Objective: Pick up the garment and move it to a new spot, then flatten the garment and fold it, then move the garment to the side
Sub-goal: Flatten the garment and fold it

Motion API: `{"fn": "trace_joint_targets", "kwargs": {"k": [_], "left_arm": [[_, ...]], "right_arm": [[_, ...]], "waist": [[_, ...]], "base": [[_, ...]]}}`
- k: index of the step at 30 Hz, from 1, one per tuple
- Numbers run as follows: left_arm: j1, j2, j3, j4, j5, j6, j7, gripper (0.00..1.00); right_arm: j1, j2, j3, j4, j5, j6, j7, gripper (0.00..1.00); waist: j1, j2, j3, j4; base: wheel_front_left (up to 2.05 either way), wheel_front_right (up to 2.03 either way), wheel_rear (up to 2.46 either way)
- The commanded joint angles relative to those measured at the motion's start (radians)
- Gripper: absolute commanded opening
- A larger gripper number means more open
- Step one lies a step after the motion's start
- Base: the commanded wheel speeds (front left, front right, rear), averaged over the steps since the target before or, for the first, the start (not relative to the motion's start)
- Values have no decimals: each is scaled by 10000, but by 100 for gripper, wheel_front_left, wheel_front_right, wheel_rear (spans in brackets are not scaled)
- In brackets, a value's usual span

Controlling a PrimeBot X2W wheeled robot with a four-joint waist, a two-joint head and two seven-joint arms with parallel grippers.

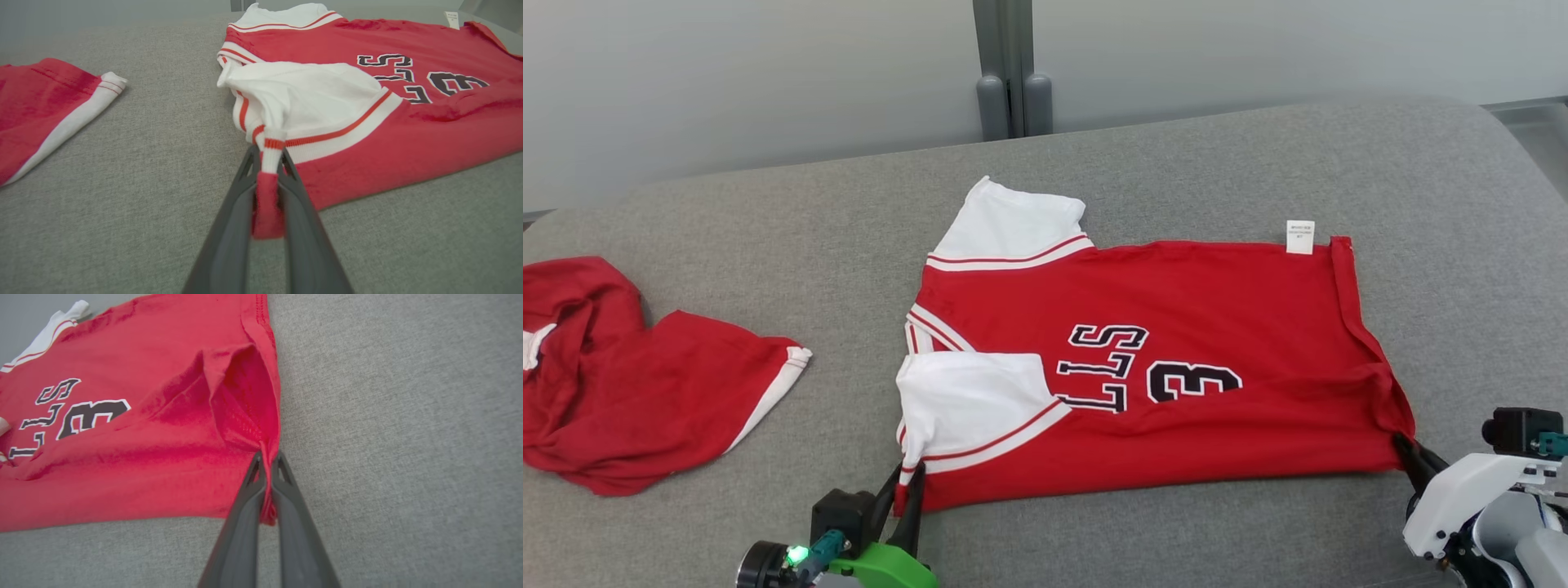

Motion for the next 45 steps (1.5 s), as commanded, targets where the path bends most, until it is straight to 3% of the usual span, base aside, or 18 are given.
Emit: {"fn": "trace_joint_targets", "kwargs": {"k": [1,2,3,13,18,22,32,38,45], "left_arm": [[82,33,-21,37,-82,1,42,48],[55,27,-28,47,-96,21,73,78],[4,26,-22,58,-101,82,51,100],[-804,336,513,-903,14,576,-355,100],[-1729,700,727,-1608,71,404,-398,100],[-3031,1093,778,-1811,-118,-4,130,100],[-6435,2715,116,-1766,-959,-542,3007,100],[-8597,4086,-1793,-1682,-3020,-553,5295,100],[-10331,5271,-3572,-1303,-4986,-556,7682,100]], "right_arm": [[118,-18,-241,-46,-174,-17,-220,100],[132,55,-369,-16,-235,-17,-318,100],[134,142,-473,4,-365,-17,-392,100],[-422,841,-1684,-443,-1928,-9,-1473,100],[-1018,1211,-1838,-1088,-2507,-9,-1775,100],[-1720,1446,-1659,-1519,-2876,-9,-1706,100],[-4094,2255,-1229,-1479,-3936,-9,-1656,100],[-5084,2497,-970,-1279,-4095,-9,-1811,100],[-5686,2644,-705,-1139,-4044,-9,-1991,100]], "waist": [[0,-1,41,-16],[0,-1,57,-20],[0,-1,76,-24],[0,-1,451,-250],[0,-1,1044,-476],[0,-1,1794,-742],[0,-1,3853,-1897],[0,-1,4652,-2436],[0,-1,5132,-2921]], "base": [[0,0,0],[0,0,0],[0,0,0],[0,0,0],[0,0,0],[0,0,0],[0,0,0],[0,0,0],[0,0,0]]}}
